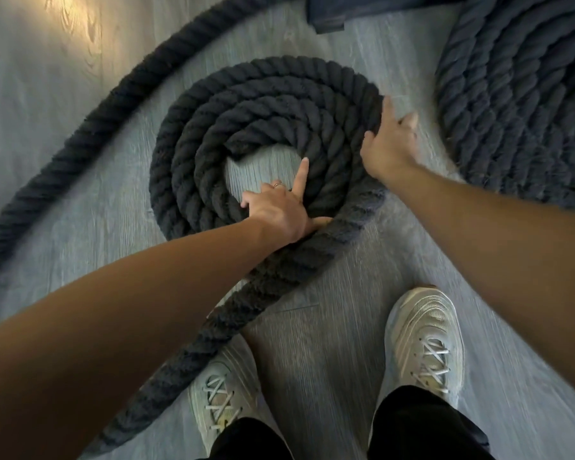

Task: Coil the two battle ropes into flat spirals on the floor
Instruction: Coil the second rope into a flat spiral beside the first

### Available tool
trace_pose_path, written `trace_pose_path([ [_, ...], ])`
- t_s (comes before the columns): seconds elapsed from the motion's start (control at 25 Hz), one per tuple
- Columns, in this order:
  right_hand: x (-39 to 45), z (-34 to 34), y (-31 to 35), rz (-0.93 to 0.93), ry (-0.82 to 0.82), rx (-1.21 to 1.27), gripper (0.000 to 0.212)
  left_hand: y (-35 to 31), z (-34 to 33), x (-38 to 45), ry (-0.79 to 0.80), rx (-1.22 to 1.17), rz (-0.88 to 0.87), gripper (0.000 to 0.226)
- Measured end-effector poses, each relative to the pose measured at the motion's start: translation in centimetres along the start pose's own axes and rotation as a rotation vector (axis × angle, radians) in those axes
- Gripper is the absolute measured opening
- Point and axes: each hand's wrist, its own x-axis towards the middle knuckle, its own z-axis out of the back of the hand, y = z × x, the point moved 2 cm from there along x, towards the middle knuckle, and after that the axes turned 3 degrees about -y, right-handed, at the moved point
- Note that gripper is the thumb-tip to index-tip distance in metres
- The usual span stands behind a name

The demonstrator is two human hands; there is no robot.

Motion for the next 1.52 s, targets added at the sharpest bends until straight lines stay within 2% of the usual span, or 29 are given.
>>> trace_pose_path([
  [0.12,-4.4,-1.9,-0.8,-0.158,-0.024,0.220,0.079,0.9,-0.2,0.0,-0.034,0.022,-0.056,0.115],
  [0.24,-7.4,-2.7,-2.8,-0.198,0.002,0.280,0.073,1.2,-0.2,-0.1,-0.032,0.021,-0.064,0.119],
  [0.44,-7.4,-2.8,-5.4,-0.051,0.000,0.178,0.070,1.4,-0.6,-0.2,-0.068,0.024,-0.085,0.117],
  [0.64,-6.7,-2.5,-5.0,-0.186,0.076,0.097,0.069,1.6,-1.0,-0.1,-0.105,0.014,-0.088,0.118],
  [0.76,-11.3,-3.2,-4.6,-0.225,0.115,0.229,0.079,1.7,-1.5,0.0,-0.158,0.031,-0.102,0.117],
  [0.84,-16.0,-4.4,-4.2,-0.220,0.172,0.368,0.090,2.0,-2.0,0.0,-0.167,-0.050,-0.128,0.115],
  [0.92,-18.7,-5.3,-3.7,-0.258,0.211,0.525,0.102,3.3,-2.2,-0.1,-0.166,-0.088,-0.227,0.112],
  [1.0,-18.4,-5.6,-3.4,-0.324,0.271,0.622,0.111,6.1,-2.3,-0.4,-0.194,0.057,-0.411,0.114],
  [1.08,-17.1,-5.4,-3.6,-0.315,0.361,0.608,0.114,9.9,-2.4,-0.4,-0.185,0.227,-0.521,0.114],
  [1.16,-15.9,-5.3,-3.9,-0.248,0.404,0.573,0.115,12.3,-2.5,-0.4,-0.190,0.275,-0.479,0.104],
  [1.28,-12.9,-4.7,-3.5,-0.171,0.402,0.626,0.120,11.4,-2.8,0.2,-0.260,0.237,-0.292,0.087],
  [1.44,-6.1,-1.7,-2.3,-0.113,0.429,0.684,0.118,7.5,-1.4,0.9,-0.168,0.119,-0.065,0.069],
  [1.52,-3.7,-0.1,-1.8,-0.105,0.353,0.627,0.117,5.3,-1.0,1.2,-0.132,0.044,-0.009,0.069],
])
